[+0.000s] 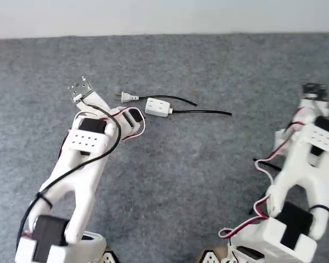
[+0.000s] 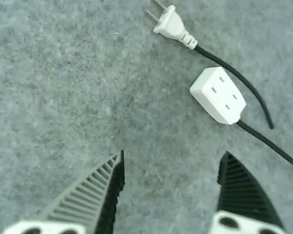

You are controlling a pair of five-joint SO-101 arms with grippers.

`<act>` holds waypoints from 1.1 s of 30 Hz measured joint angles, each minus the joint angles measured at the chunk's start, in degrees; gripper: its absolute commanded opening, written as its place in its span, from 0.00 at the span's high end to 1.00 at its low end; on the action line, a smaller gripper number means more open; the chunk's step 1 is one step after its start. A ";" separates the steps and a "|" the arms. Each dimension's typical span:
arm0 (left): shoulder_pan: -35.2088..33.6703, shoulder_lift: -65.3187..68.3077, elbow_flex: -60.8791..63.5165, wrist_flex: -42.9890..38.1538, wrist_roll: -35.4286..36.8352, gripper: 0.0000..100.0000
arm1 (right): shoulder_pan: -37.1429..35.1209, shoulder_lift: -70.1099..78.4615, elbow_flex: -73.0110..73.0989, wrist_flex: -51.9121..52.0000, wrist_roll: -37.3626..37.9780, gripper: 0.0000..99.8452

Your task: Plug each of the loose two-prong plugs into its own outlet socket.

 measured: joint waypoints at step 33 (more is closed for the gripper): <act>-43.25 7.56 7.56 -8.00 -26.73 0.70 | -33.76 41.05 -40.53 -11.16 28.22 0.81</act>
